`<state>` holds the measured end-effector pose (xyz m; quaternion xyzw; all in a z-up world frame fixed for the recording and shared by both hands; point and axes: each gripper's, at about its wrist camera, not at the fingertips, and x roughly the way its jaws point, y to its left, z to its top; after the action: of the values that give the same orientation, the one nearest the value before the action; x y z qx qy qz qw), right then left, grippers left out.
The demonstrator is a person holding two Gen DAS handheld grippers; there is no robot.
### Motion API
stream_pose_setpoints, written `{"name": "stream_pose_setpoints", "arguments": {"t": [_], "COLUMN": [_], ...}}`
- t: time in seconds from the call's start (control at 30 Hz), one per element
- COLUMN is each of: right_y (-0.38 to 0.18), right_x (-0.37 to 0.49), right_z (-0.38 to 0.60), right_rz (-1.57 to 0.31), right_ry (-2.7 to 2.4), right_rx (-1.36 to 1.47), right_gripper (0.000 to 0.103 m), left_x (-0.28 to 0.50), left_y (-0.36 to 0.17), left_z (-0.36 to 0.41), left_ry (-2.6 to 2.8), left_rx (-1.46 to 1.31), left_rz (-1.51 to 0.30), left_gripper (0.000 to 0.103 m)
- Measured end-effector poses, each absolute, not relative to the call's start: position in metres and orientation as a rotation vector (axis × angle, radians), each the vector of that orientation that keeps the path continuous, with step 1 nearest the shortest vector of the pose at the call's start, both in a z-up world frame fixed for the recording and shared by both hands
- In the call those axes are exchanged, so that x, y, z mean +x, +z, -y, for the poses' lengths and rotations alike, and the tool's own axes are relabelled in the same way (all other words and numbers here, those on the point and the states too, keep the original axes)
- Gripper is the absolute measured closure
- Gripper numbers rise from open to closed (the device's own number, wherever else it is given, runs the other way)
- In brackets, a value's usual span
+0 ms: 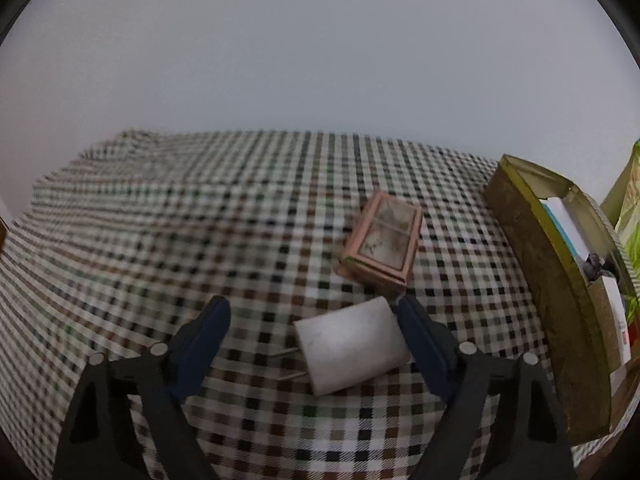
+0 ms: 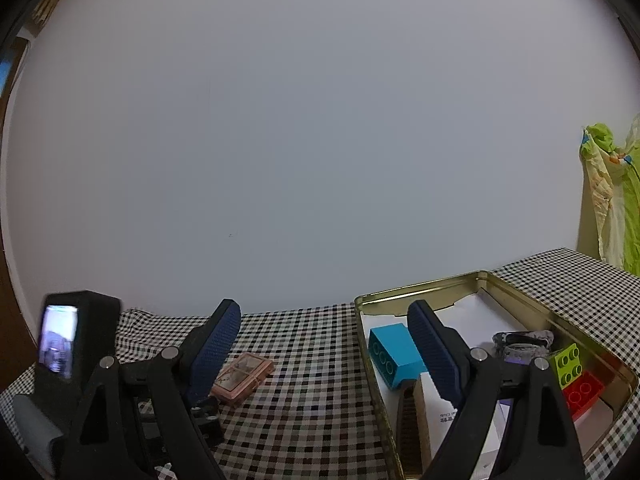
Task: Organize rigid objects
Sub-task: 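Grasp the white plug charger with the left tool while the right tool grasps the copper card case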
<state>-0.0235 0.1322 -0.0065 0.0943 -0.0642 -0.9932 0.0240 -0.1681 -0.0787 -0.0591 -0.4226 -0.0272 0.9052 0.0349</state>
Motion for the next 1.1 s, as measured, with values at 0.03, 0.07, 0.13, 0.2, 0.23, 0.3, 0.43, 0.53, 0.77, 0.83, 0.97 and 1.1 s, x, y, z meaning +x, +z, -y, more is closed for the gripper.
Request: {"name": "stream_pose_setpoints", "arguments": {"t": [0.03, 0.07, 0.13, 0.2, 0.23, 0.3, 0.43, 0.53, 0.77, 0.83, 0.97, 1.1], "right_y": [-0.007, -0.006, -0.004, -0.004, -0.004, -0.005, -0.006, 0.000, -0.001, -0.001, -0.007, -0.025], "right_x": [-0.024, -0.025, -0.022, -0.021, -0.022, -0.022, -0.023, -0.023, -0.030, -0.037, -0.066, -0.104], "right_z": [-0.132, -0.131, -0.134, -0.136, -0.136, -0.136, -0.138, -0.135, -0.118, -0.108, -0.076, -0.058], "right_rz": [0.195, 0.193, 0.194, 0.199, 0.202, 0.208, 0.210, 0.195, 0.110, 0.104, 0.046, 0.100], "right_ry": [-3.071, -3.068, -3.065, -3.061, -3.058, -3.054, -3.052, -3.052, -3.022, -2.995, -2.930, -2.852], "right_rx": [0.295, 0.300, 0.313, 0.327, 0.335, 0.353, 0.368, 0.382, 0.432, 0.449, 0.628, 0.825], "right_gripper": [0.016, 0.016, 0.016, 0.016, 0.016, 0.016, 0.016, 0.016, 0.016, 0.016, 0.016, 0.016], "left_x": [-0.169, -0.170, -0.171, -0.172, -0.172, -0.173, -0.168, -0.166, -0.167, -0.165, -0.161, -0.164], "left_y": [-0.060, -0.061, -0.063, -0.063, -0.064, -0.063, -0.062, -0.060, -0.048, -0.041, -0.034, -0.033], "left_z": [0.076, 0.074, 0.070, 0.067, 0.066, 0.067, 0.077, 0.088, 0.132, 0.146, 0.172, 0.186], "left_ry": [2.773, 2.771, 2.764, 2.769, 2.772, 2.780, 2.763, 2.783, 3.044, 3.144, 3.238, 3.262], "left_rx": [-1.305, -1.307, -1.321, -1.328, -1.332, -1.333, -1.314, -1.315, -1.300, -1.274, -1.258, -1.284], "left_rz": [0.079, 0.069, 0.039, 0.011, -0.008, -0.036, -0.042, -0.008, 0.049, 0.066, 0.181, 0.250], "left_gripper": [0.021, 0.022, 0.024, 0.027, 0.031, 0.038, 0.046, 0.046, 0.046, 0.046, 0.046, 0.046]}}
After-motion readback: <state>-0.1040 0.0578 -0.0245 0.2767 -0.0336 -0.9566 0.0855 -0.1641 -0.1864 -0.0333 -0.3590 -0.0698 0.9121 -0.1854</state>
